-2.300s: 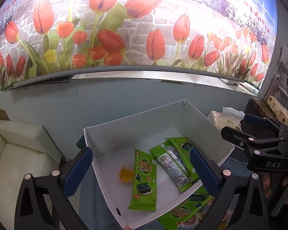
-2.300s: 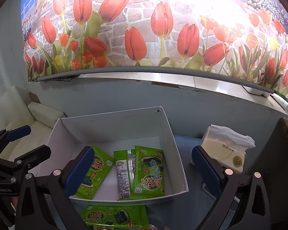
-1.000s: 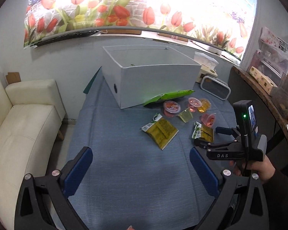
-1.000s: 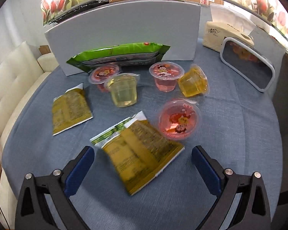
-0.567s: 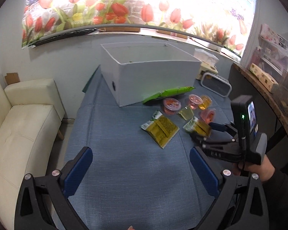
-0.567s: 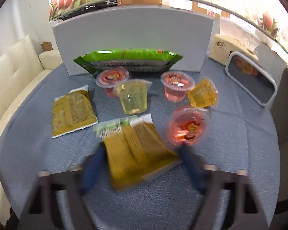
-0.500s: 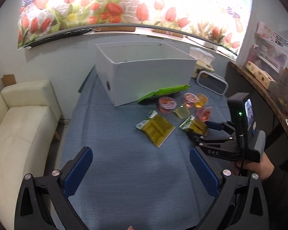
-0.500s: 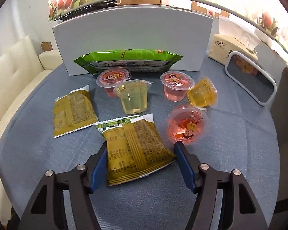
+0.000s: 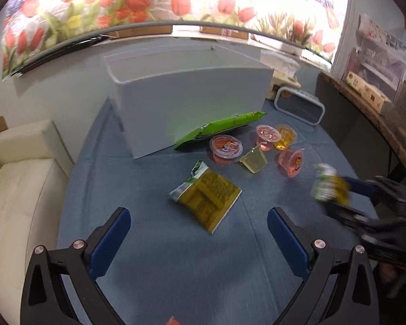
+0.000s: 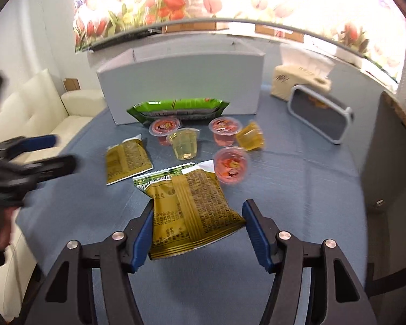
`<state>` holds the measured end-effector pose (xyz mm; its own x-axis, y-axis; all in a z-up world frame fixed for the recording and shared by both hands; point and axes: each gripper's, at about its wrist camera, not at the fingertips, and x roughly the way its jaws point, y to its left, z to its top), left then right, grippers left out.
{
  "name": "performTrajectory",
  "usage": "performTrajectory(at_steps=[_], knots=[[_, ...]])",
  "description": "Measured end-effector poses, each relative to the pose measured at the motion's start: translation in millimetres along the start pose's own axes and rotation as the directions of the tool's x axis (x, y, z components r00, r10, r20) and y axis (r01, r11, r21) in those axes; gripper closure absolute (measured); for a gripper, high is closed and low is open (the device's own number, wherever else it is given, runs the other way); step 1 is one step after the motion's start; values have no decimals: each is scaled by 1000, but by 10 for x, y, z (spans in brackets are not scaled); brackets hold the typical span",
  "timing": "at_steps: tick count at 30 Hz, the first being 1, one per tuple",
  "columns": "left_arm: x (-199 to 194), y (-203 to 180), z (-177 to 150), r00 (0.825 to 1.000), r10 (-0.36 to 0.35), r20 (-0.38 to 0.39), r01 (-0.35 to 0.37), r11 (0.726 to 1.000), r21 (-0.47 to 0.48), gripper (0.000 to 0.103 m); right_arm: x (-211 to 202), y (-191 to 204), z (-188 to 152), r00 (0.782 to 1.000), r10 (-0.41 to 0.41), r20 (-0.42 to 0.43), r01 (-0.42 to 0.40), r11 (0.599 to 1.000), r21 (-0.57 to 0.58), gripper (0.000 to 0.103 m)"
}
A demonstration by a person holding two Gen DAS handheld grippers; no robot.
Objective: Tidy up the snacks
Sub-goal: 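Grasp a yellow-brown snack packet with right gripper while left grasps another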
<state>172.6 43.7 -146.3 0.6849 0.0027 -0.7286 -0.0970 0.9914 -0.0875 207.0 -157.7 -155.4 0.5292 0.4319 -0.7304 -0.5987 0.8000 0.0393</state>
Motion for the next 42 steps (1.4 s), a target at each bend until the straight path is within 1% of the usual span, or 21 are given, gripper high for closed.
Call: performTrajectory(at_steps=[3,5,6,8,10,12,14,15,21,23,24,25,26,27,28,29,31,32,34,36,42], knots=[[259,-38,62,1000,23,-22,-23,1000,-19,0,-244,-45,-76,1000,7,18,-7,1000,22,36],[434,-65,96,997,64,-49,-65,998,-25,0,-358,-41,-127,1000,-5,29,4,1000,19,36],[509,-86,108,996,77,-48,-78,997,-18,0,-417,-40,-162,1000,-6,31,5,1000,21,36],[666,-100,119,994,98,-53,-99,995,-18,0,-499,-46,-208,1000,-9,22,9,1000,29,36],[795,-71,122,992,99,-78,-102,994,-41,0,-553,-53,-274,1000,-15,12,15,999,44,36],[878,-57,133,989,119,-84,-123,991,-53,0,-595,-49,-344,1000,-10,7,10,999,51,36],[955,-52,144,988,119,-97,-125,991,-58,0,-620,-44,-412,1000,-15,0,15,998,58,36],[960,-63,155,989,126,-83,-130,990,-51,0,-628,-43,-435,1000,-8,-3,8,998,68,36],[1033,-161,185,988,127,-89,-129,992,-12,0,-589,-15,-468,1000,1,-7,0,997,80,36],[1008,-184,180,990,112,-92,-112,994,4,10,-552,-2,-443,1000,-7,-7,8,997,76,36],[974,-208,175,992,97,-82,-96,995,17,23,-534,-4,-426,1000,1,-7,0,997,79,36],[949,-229,170,991,101,-84,-100,995,23,32,-520,-2,-412,1000,6,-7,-6,997,81,36],[940,-233,175,991,95,-96,-94,995,18,36,-506,5,-396,1000,7,-7,-6,997,77,36],[920,-233,185,991,97,-96,-95,995,19,48,-495,16,-380,1000,4,-5,-3,997,72,36],[900,-229,194,990,100,-95,-99,995,17,52,-488,26,-369,1000,5,-4,-4,997,71,36],[890,-227,205,991,99,-95,-98,995,18,54,-487,32,-358,1000,10,-2,-10,997,72,36],[834,-212,218,992,95,-78,-94,995,22,64,-496,55,-340,1000,11,3,-11,998,68,36],[806,-209,221,993,92,-72,-91,996,21,66,-501,64,-332,1000,12,6,-12,998,66,36],[743,-200,236,995,80,-64,-80,997,17,73,-506,70,-319,1000,18,8,-18,997,69,36],[678,-211,244,996,74,-53,-73,997,22,77,-512,79,-309,1000,21,12,-22,997,68,36],[551,-204,245,997,67,-41,-66,997,28,79,-541,129,-290,999,26,21,-28,998,62,36]])
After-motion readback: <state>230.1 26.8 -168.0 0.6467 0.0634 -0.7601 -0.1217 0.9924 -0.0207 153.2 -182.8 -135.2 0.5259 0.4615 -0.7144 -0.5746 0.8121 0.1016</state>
